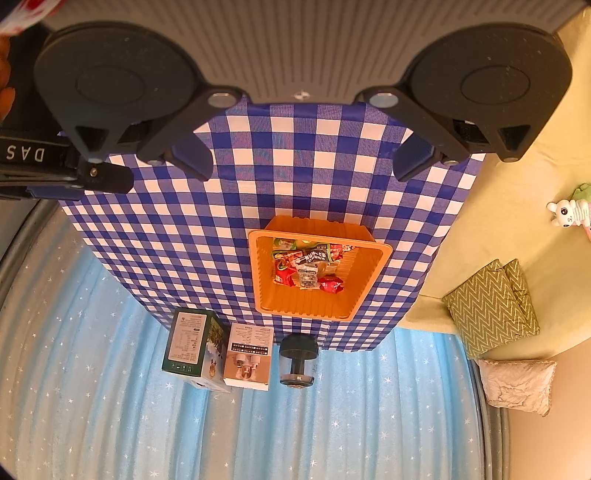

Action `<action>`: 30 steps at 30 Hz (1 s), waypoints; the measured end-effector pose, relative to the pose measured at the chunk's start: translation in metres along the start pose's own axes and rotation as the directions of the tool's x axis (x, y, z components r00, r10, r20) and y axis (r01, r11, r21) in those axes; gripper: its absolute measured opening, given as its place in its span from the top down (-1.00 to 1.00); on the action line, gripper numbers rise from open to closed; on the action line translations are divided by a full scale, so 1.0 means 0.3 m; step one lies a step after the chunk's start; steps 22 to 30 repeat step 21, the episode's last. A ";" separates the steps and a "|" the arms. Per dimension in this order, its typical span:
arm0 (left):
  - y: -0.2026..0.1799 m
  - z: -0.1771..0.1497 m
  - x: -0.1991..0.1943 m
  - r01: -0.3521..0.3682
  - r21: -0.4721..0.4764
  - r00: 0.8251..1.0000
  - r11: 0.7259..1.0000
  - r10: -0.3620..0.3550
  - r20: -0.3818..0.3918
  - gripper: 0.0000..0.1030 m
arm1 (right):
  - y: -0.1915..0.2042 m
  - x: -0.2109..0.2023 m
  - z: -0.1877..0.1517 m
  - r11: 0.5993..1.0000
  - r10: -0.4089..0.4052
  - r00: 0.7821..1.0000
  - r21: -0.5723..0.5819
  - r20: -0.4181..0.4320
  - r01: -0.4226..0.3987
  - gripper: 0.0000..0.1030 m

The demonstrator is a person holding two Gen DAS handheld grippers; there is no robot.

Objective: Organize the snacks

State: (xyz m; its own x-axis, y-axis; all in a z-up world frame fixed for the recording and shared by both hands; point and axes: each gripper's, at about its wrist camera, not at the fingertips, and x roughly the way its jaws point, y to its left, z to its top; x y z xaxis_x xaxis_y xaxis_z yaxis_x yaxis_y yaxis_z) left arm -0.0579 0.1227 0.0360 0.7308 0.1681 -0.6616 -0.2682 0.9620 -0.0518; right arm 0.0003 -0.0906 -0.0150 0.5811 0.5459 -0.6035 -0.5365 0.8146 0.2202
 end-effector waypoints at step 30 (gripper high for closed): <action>0.012 -0.010 -0.004 0.006 -0.001 1.000 1.000 -0.006 0.013 -1.00 | -0.004 0.002 -0.004 1.000 0.001 1.000 0.004 -0.001 -0.001 -0.44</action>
